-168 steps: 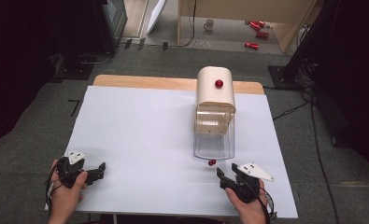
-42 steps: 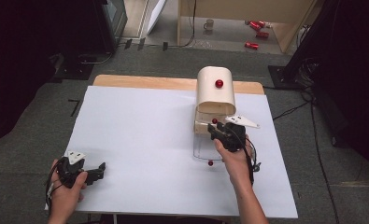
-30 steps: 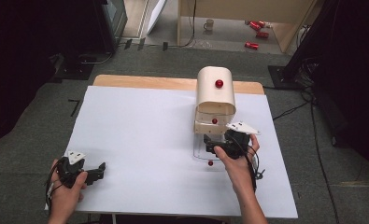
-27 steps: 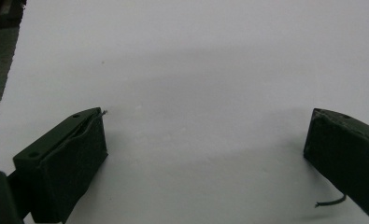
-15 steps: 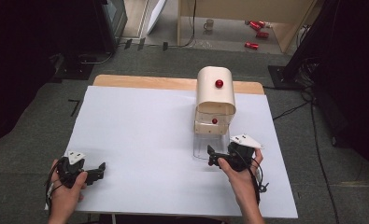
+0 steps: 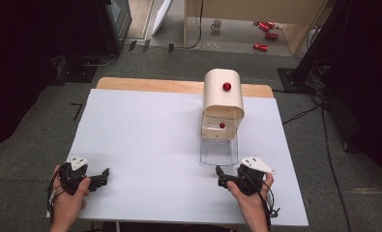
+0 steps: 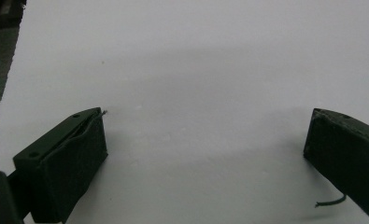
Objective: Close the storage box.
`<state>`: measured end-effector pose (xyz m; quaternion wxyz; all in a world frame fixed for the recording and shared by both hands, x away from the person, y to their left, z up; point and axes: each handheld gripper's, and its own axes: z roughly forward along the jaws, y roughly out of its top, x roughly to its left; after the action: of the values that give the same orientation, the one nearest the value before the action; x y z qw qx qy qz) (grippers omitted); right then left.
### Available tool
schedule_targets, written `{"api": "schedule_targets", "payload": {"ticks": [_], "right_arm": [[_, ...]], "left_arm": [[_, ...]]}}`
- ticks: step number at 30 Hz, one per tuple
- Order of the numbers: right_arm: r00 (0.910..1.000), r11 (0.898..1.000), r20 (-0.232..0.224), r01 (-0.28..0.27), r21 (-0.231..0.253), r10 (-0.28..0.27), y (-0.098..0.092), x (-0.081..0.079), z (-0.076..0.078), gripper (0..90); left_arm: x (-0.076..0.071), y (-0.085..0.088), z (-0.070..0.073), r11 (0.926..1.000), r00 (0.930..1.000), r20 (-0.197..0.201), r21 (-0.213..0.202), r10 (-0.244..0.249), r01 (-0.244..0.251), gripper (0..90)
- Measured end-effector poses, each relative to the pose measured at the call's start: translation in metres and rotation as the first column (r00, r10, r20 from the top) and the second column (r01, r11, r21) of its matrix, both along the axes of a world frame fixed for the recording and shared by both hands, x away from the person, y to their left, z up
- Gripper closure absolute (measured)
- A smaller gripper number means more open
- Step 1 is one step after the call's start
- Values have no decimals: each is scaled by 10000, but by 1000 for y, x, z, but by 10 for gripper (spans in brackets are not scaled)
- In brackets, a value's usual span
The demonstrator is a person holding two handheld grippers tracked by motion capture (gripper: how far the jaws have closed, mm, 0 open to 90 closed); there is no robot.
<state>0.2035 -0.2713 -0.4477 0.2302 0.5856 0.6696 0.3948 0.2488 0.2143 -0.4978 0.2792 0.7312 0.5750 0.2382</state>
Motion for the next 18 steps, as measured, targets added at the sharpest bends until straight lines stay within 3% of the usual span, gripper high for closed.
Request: {"api": "schedule_targets", "payload": {"ticks": [7, 13, 17, 18], "right_arm": [[9998, 9999, -146, 137, 3, -137, 2, -12, -8, 0], [9985, 9998, -538, 143, 116, -136, 2, -18, -21, 0], [9978, 9996, -610, 274, -15, -274, 8, -17, -27, 62], [9983, 9994, -518, 264, -232, -276, 13, -17, -30, 122]], "left_arm": [[0, 0, 0, 10000, 10000, 2, 1, -2, 2, 0], [0, 0, 0, 10000, 10000, -3, 0, -4, 4, 0], [0, 0, 0, 10000, 10000, -5, 2, -7, 7, 0], [0, 0, 0, 10000, 10000, -5, 1, -6, 6, 0]]}}
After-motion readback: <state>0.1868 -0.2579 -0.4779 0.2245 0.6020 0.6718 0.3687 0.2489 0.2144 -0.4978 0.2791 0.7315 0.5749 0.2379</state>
